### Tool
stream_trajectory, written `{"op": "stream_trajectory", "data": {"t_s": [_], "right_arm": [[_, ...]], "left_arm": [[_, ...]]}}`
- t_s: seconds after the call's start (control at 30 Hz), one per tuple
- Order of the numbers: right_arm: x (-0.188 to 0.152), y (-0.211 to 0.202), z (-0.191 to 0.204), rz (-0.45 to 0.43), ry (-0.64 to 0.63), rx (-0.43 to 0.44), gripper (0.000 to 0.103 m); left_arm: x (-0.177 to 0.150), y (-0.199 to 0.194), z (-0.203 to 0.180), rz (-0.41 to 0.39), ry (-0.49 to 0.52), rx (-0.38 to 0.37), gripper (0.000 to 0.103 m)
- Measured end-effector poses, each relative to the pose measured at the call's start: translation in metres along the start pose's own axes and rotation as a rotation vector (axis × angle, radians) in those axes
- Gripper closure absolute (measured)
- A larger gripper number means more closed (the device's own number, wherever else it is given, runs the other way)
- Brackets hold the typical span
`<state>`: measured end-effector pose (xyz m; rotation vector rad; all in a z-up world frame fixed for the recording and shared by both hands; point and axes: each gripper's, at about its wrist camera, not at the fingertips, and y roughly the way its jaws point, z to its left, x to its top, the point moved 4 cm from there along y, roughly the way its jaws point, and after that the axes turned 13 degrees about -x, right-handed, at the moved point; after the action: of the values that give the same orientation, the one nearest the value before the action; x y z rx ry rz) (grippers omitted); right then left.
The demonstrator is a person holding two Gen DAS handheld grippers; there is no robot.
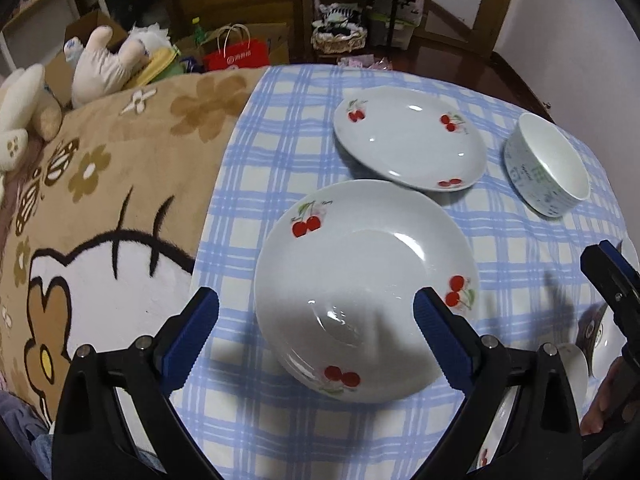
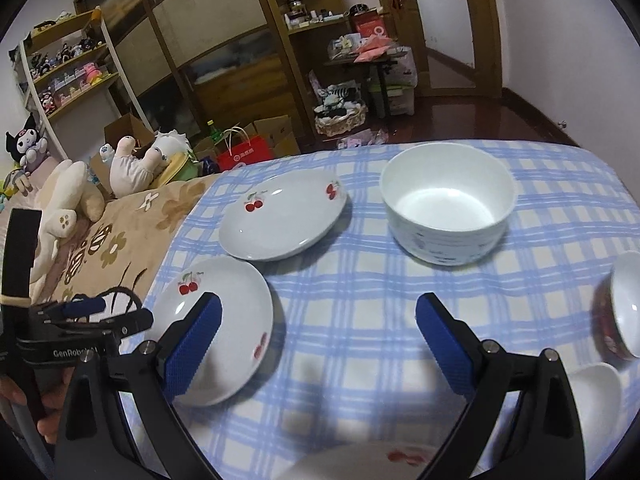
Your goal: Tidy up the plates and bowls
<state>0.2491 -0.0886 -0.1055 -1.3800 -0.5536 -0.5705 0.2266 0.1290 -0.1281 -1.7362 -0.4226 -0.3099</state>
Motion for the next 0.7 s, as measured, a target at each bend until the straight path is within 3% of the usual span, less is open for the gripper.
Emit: {"op": "stream_trajectory", "data": {"t_s": [0.7], "right_arm": [[-0.012,0.072,0.042,0.111,-0.047,0.06,0.001]], "left_arm": [[-0.005,0.062,0.036,0.124,-0.111,0.008,0.007]]}}
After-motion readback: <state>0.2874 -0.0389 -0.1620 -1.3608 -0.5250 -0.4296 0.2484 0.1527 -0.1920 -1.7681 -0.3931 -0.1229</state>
